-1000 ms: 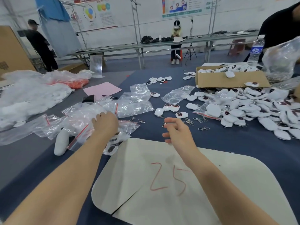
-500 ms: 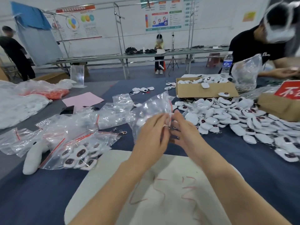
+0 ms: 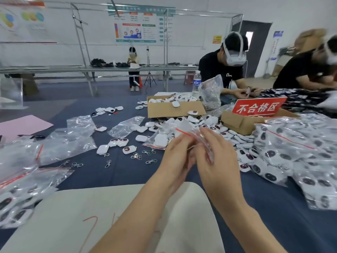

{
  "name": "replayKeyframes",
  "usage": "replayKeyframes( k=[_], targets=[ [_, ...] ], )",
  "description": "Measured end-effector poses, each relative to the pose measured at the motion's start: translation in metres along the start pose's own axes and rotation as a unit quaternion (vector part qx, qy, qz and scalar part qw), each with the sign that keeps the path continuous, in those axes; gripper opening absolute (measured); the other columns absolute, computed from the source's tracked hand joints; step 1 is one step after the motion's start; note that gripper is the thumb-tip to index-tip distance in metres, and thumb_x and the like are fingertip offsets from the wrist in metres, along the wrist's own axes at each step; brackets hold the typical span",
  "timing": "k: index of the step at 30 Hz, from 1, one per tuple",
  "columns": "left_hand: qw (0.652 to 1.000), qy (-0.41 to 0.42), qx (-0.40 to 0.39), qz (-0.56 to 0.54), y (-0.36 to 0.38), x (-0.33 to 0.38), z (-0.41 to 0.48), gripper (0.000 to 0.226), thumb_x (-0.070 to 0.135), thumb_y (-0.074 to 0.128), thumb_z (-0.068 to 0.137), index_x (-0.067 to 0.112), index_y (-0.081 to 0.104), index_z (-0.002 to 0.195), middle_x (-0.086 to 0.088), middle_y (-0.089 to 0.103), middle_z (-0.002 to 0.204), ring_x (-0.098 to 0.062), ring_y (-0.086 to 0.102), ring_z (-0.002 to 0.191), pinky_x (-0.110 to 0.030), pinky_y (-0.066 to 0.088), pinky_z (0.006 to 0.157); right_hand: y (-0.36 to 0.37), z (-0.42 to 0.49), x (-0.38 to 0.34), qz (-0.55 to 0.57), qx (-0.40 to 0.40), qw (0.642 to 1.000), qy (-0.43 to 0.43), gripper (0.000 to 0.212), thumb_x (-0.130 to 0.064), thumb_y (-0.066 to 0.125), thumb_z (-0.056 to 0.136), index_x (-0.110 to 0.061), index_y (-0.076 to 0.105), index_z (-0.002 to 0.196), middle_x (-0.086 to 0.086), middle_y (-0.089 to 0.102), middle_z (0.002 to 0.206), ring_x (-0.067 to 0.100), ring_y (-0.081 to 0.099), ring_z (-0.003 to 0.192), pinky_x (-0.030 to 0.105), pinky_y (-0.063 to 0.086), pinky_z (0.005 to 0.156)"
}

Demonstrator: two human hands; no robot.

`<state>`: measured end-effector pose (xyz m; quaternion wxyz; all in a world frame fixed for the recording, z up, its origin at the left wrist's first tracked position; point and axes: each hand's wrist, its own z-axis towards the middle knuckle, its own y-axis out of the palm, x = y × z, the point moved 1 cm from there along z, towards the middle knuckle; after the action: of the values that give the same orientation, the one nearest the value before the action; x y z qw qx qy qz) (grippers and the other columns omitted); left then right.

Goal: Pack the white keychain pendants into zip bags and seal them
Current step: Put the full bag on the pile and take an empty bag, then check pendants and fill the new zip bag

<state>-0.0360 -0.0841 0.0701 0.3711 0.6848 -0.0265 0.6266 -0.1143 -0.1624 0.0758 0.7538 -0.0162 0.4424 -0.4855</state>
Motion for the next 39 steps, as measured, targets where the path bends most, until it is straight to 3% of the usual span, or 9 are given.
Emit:
replayKeyframes(
  k=[3,7,11,14,16,19,27,33,39],
  targets=[
    [0.998,-0.007,-0.065,0.000,-0.002,0.001,-0.005,0.024,0.011,0.049,0.100,-0.002,0.066,0.111,-0.019,0.063,0.099,-0.027,0.061,0.088,-0.031,0.056,0.073,-0.021,-0.012,-0.018,-0.034,0.046,0.994,-0.090,0.041,-0.034,0.043,0.096,-0.024,0.065,0.128,-0.007,0.064,0.129,0.018,0.052,0.126,0.055,0.031,0.115],
    [0.973,-0.043,-0.015,0.225,-0.040,-0.021,-0.015,0.014,-0.002,0.046,0.101,-0.008,0.059,0.100,-0.019,0.057,0.080,-0.021,0.053,0.061,-0.023,0.049,0.055,-0.008,-0.004,-0.015,-0.014,-0.031,0.999,-0.035,0.034,-0.031,0.041,0.100,-0.028,0.067,0.121,-0.010,0.068,0.115,0.015,0.054,0.114,0.038,0.039,0.106],
    [0.899,-0.070,0.033,0.431,-0.080,-0.042,-0.028,0.017,0.005,0.052,0.097,0.014,0.063,0.106,0.001,0.064,0.076,-0.004,0.054,0.048,-0.018,0.044,0.048,0.041,0.011,0.026,-0.058,-0.189,0.980,0.038,0.033,-0.021,0.045,0.103,-0.026,0.062,0.131,-0.005,0.064,0.128,0.016,0.054,0.122,0.035,0.041,0.105],
    [0.828,0.014,0.030,0.560,-0.094,-0.041,-0.032,0.037,0.025,0.061,0.090,0.048,0.049,0.117,0.018,0.059,0.106,0.006,0.060,0.080,-0.023,0.053,0.080,0.073,0.010,0.050,-0.070,-0.277,0.956,0.072,0.033,-0.021,0.045,0.103,-0.028,0.064,0.129,-0.005,0.066,0.128,0.017,0.057,0.121,0.036,0.045,0.104],
    [0.759,0.051,0.055,0.647,-0.104,-0.042,-0.030,0.052,0.026,0.065,0.090,0.040,0.040,0.134,0.015,0.043,0.124,-0.005,0.060,0.102,-0.033,0.050,0.091,0.087,0.009,0.057,-0.073,-0.303,0.947,0.079,0.032,-0.021,0.046,0.101,-0.029,0.065,0.126,-0.005,0.068,0.125,0.017,0.060,0.118,0.036,0.047,0.101],
    [0.706,0.119,0.074,0.694,-0.109,-0.048,-0.033,0.019,0.035,0.065,0.092,0.028,0.055,0.106,0.013,0.044,0.107,-0.013,0.051,0.100,-0.030,0.042,0.088,0.097,0.004,0.064,-0.092,-0.296,0.948,0.074,0.032,-0.022,0.044,0.102,-0.029,0.065,0.125,-0.004,0.069,0.122,0.021,0.058,0.115,0.038,0.044,0.101],
    [0.773,0.117,0.038,0.623,-0.113,-0.056,-0.022,0.015,0.036,0.062,0.097,0.036,0.075,0.104,0.021,0.054,0.125,-0.007,0.042,0.121,-0.031,0.035,0.106,0.100,-0.003,0.068,-0.092,-0.220,0.960,0.143,0.032,-0.022,0.040,0.103,-0.030,0.066,0.119,-0.006,0.068,0.121,0.021,0.053,0.118,0.040,0.037,0.105],
    [0.774,0.023,0.017,0.633,-0.105,-0.045,-0.007,0.022,0.038,0.057,0.096,0.033,0.078,0.089,0.029,0.059,0.101,-0.015,0.045,0.123,-0.035,0.037,0.105,0.094,0.000,0.065,-0.070,-0.188,0.963,0.180,0.032,-0.020,0.041,0.100,-0.026,0.066,0.119,-0.005,0.071,0.116,0.023,0.057,0.117,0.043,0.039,0.105],
    [0.773,-0.090,-0.056,0.626,-0.095,-0.028,-0.004,0.028,0.062,0.043,0.073,0.049,0.064,0.058,0.016,0.057,0.117,-0.014,0.042,0.127,-0.040,0.035,0.112,0.094,0.018,0.060,-0.159,-0.247,0.943,0.154,0.033,-0.029,0.039,0.102,-0.026,0.053,0.133,-0.002,0.071,0.116,0.025,0.058,0.116,0.041,0.038,0.100]
  ],
)
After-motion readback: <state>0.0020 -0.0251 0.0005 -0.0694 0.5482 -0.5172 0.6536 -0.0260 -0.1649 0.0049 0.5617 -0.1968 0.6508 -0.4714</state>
